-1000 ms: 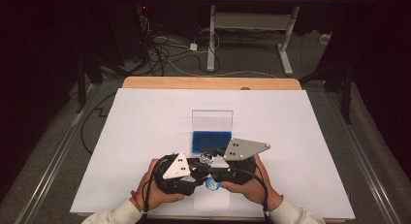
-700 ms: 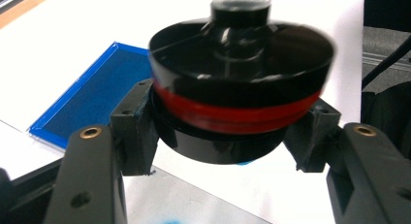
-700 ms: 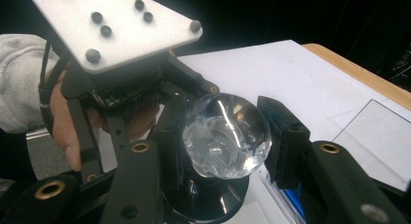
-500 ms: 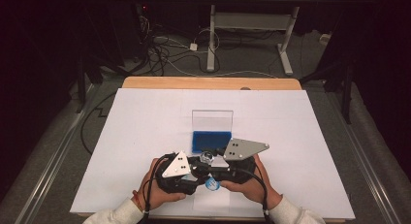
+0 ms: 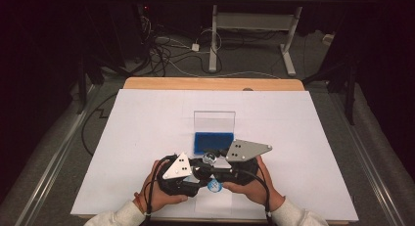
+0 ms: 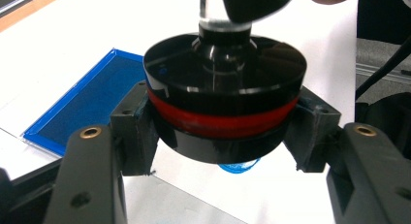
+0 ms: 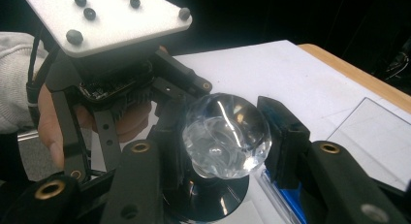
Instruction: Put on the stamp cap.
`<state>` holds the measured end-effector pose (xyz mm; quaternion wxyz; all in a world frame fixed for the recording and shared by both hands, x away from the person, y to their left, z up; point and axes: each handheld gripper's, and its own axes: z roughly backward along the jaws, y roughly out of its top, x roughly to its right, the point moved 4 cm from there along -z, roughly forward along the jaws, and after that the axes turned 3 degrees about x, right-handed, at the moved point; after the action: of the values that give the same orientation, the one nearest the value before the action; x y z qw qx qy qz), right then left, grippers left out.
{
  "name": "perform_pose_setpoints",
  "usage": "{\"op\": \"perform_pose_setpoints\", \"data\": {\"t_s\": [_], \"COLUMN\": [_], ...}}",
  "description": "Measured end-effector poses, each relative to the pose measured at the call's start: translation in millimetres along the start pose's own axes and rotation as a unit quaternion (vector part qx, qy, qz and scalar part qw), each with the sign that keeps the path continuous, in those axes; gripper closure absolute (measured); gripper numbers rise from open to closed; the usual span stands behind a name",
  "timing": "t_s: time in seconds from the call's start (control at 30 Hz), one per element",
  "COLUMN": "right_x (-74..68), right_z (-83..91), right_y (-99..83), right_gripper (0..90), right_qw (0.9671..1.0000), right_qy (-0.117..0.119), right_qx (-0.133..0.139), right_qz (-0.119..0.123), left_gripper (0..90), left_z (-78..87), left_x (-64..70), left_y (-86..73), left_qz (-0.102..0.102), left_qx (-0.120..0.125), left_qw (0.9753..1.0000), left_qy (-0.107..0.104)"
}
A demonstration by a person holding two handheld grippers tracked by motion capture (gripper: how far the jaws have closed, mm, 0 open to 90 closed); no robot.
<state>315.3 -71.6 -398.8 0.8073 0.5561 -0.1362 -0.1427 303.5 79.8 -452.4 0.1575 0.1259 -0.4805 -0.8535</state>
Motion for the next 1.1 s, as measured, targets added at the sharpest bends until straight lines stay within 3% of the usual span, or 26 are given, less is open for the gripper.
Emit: {"op": "perform_pose_setpoints", "data": {"t_s": [0.33,0.73,1.1], "right_x": [0.1,1.1,-1.5], "right_z": [-1.2,-4.5,-10.3], "right_y": [-3.7,-10.0,-13.8], "right_gripper": [57.4,57.5,57.5], "right_qw": [1.0000,0.9998,0.9993], "right_qy": [0.000,0.008,0.000], "right_qx": [0.003,-0.014,-0.037], "right_qz": [0.002,-0.010,0.002], "left_gripper": [36.6,36.6,36.4], "left_z": [1.6,0.2,-2.7], "left_x": [-2.1,0.5,1.1], "left_y": [-1.3,-3.8,-7.6], "left_qz": [0.008,-0.019,-0.032], "left_qx": [0.002,-0.026,-0.048], "left_qw": [1.0000,0.9993,0.9978], "left_qy": [-0.001,0.018,0.033]}}
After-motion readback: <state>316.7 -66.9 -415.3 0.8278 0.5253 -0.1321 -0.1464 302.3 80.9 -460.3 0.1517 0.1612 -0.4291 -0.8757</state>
